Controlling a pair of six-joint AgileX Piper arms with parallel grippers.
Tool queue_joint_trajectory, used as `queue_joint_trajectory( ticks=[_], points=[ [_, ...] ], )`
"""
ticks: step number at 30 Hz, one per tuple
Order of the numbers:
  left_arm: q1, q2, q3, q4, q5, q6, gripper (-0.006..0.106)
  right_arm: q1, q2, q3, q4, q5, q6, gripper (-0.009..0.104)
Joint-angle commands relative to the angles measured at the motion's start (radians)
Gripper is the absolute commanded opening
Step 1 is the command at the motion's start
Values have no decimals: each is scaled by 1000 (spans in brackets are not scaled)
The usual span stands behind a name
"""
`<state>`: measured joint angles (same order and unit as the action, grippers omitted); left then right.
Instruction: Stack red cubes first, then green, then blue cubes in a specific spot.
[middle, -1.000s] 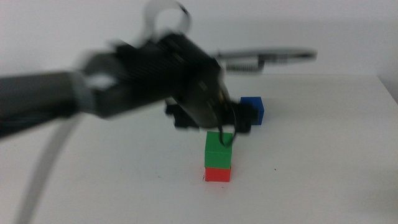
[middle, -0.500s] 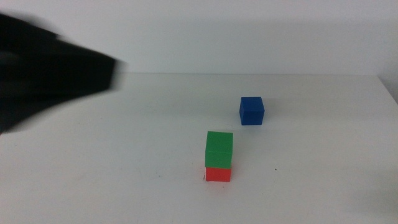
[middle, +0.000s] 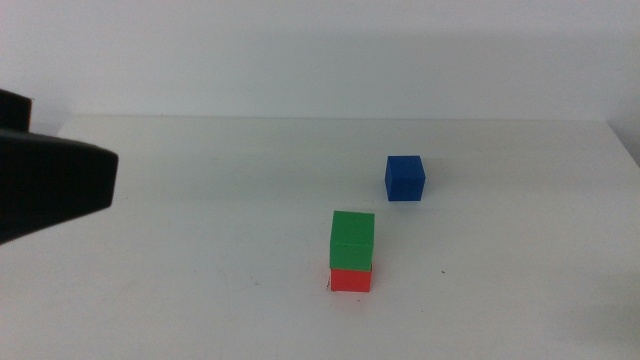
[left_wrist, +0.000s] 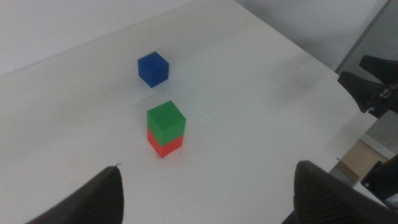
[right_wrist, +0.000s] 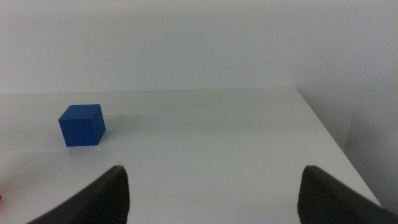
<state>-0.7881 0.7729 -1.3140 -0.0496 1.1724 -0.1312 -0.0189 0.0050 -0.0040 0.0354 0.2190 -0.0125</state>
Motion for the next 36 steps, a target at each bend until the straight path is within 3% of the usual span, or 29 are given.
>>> queue_joint_trajectory(
  ticks=[1,9,15,18,23,29,32,34,36],
  points=[
    [1,-1,4,-18,-3,0,94,-1,-5,4,-7,-9,-8,93],
    [1,-1,4,-8,-20,2,94,-1,-5,-7,3,-108,74,93],
    [1,-1,4,9,-20,4,94,-1,344,-382,-29,152,80,93],
    [1,-1,4,35,-20,2,94,-1,645,-679,21,377,80,93],
    [1,-1,4,67,-20,2,94,-1,910,-914,82,480,149,93],
    [1,-1,4,77,-22,2,94,34,1234,-1119,254,517,46,93],
    [1,-1,4,91,-22,4,94,128,1394,-1244,203,534,84,93],
    [1,-1,4,93,-22,4,94,214,1507,-1332,117,555,171,93],
    [1,-1,4,93,-22,4,94,292,1623,-1439,-11,593,308,93]
  ],
)
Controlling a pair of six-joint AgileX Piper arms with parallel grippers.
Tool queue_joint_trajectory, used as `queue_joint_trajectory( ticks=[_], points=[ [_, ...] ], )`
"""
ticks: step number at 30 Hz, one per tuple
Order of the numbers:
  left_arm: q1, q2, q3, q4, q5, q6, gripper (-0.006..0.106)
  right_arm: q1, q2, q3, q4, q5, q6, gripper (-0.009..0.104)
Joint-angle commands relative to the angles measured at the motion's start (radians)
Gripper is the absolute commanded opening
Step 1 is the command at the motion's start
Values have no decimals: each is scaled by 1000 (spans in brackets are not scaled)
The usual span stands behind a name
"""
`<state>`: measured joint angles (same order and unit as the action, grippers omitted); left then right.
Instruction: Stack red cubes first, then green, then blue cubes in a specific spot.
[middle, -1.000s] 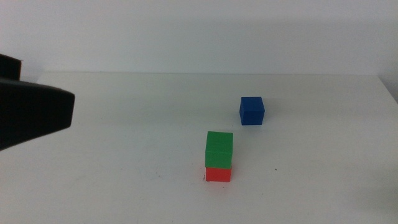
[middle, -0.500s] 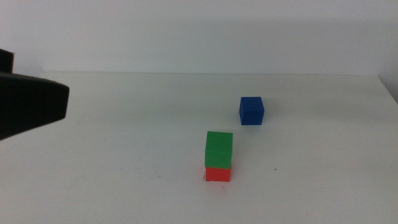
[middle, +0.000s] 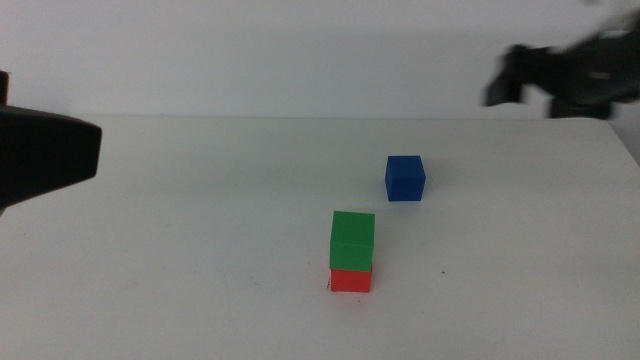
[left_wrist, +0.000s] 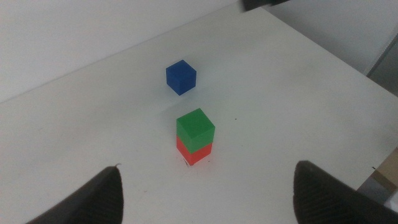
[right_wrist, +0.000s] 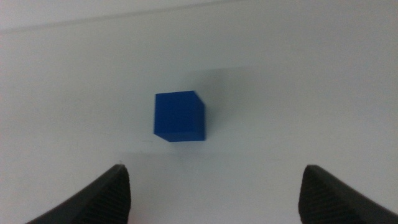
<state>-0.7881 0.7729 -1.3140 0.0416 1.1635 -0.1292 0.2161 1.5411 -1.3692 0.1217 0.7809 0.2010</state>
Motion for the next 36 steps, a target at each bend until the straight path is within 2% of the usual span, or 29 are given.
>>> queue_joint_trajectory(
  ticks=[1,3,5,12,21,24,28,30,33,36],
  points=[
    [1,-1,4,2,-13,2,94,83,133,-117,-145,51,155,93],
    [1,-1,4,4,-13,2,94,136,249,-229,-229,111,221,93],
    [1,-1,4,4,-13,2,94,167,349,-344,-265,179,245,93],
    [1,-1,4,37,-13,2,94,209,618,-564,-269,223,251,93],
    [1,-1,4,47,-13,0,94,209,749,-595,-274,129,251,92],
    [1,-1,4,47,-13,-2,94,209,758,-595,-274,113,251,82],
    [1,-1,4,47,-13,-2,94,209,758,-595,-274,109,251,52],
    [1,-1,4,47,-13,-2,94,209,758,-595,-257,111,251,43],
    [1,-1,4,47,-13,1,94,209,760,-595,-247,124,255,47],
    [1,-1,4,47,-13,1,94,209,760,-595,-247,117,255,62]
  ],
)
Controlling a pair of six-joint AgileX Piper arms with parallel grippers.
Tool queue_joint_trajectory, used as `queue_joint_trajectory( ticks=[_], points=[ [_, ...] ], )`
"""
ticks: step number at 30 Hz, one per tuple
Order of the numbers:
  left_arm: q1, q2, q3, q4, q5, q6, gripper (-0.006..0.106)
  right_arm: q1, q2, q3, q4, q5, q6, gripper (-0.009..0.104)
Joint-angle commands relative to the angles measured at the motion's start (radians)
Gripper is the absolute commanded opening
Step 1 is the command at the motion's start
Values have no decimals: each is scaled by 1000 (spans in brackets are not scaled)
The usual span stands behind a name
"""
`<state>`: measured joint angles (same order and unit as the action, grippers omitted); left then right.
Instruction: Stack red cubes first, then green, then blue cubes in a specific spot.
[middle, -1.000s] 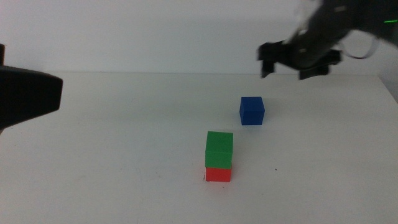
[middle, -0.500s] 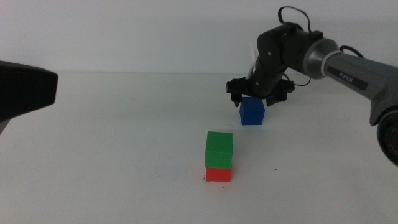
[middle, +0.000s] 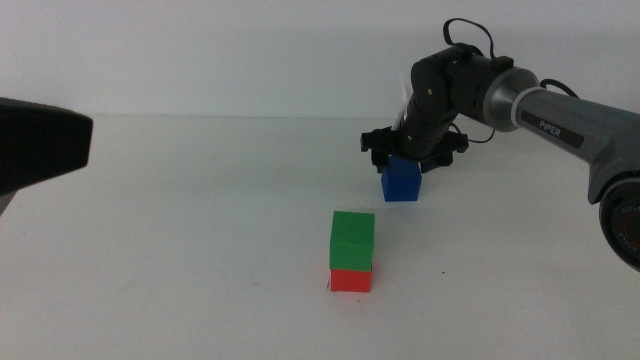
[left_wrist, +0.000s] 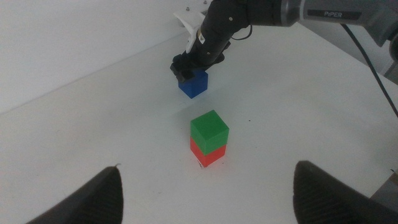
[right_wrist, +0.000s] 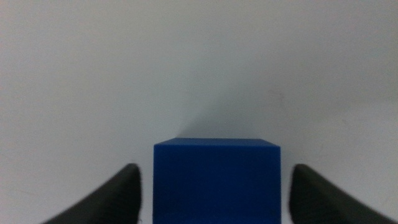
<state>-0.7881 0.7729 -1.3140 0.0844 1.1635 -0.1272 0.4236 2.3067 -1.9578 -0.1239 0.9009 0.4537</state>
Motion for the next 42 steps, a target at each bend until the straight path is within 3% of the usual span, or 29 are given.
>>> queue_joint_trajectory(
  ticks=[1,7,13,20,21,22,23,30,39,42],
  points=[
    [1,-1,4,5,-13,-1,94,1,-6,-7,-2,-8,2,67],
    [1,-1,4,5,-13,-1,94,1,-4,-7,-10,-18,9,60],
    [1,-1,4,5,-13,-1,94,1,14,-7,-3,-33,9,60],
    [1,-1,4,5,-13,-1,94,1,16,-7,-5,-26,9,45],
    [1,-1,4,5,-13,-1,94,1,32,-7,-7,-3,7,35],
    [1,-1,4,5,-13,-1,94,1,31,-7,-26,10,12,8],
    [1,-1,4,5,-13,-1,94,1,22,-8,-35,22,30,-2],
    [1,-1,4,5,-13,-1,94,59,-185,14,-83,255,105,2],
    [1,-1,4,5,-17,0,94,381,-391,129,-313,320,423,7],
    [1,-1,4,5,-17,0,94,403,-392,129,-248,320,458,14]
  ],
)
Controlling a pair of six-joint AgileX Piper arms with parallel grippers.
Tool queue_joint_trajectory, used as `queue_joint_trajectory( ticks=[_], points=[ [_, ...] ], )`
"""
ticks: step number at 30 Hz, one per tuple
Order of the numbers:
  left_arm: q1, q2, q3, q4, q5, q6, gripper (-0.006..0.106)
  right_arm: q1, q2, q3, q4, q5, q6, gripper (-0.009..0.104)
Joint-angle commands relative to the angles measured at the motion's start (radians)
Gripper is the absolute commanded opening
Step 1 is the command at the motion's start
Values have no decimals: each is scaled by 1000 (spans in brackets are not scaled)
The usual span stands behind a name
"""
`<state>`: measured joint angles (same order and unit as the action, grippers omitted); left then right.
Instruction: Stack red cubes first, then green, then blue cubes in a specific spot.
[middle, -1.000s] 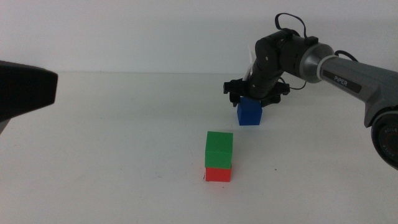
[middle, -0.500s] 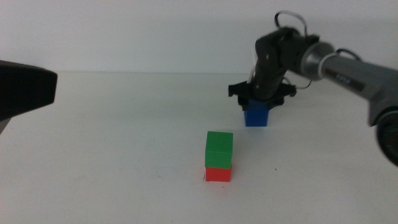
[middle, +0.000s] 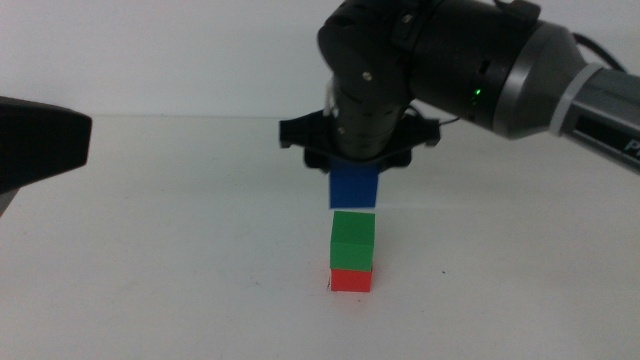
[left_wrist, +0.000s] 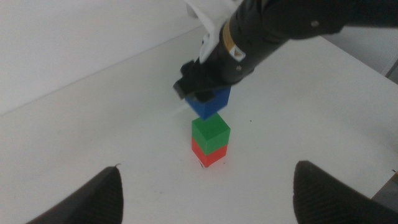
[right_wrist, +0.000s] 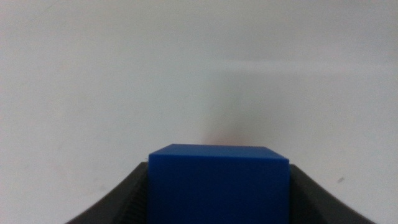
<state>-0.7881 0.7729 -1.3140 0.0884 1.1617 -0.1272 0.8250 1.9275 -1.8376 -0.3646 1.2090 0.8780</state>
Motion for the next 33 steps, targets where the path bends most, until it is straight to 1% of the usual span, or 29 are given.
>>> queue_joint_trajectory(
  ticks=[1,2,6,9,17,22,33],
  points=[
    [1,-1,4,1,-15,0,94,1,-8,13,-4,12,46,16],
    [1,-1,4,1,-16,0,94,1,-6,17,-14,12,53,17],
    [1,-1,4,1,-16,0,94,17,-4,50,-18,12,88,17],
    [1,-1,4,1,-16,0,94,17,-4,80,-38,12,118,17],
    [1,-1,4,1,-16,-3,94,17,-2,133,-29,9,148,17],
    [1,-1,4,1,-16,-1,94,26,12,133,-25,-48,148,17],
    [1,-1,4,1,-16,-1,94,35,16,133,-51,-61,153,17]
  ],
)
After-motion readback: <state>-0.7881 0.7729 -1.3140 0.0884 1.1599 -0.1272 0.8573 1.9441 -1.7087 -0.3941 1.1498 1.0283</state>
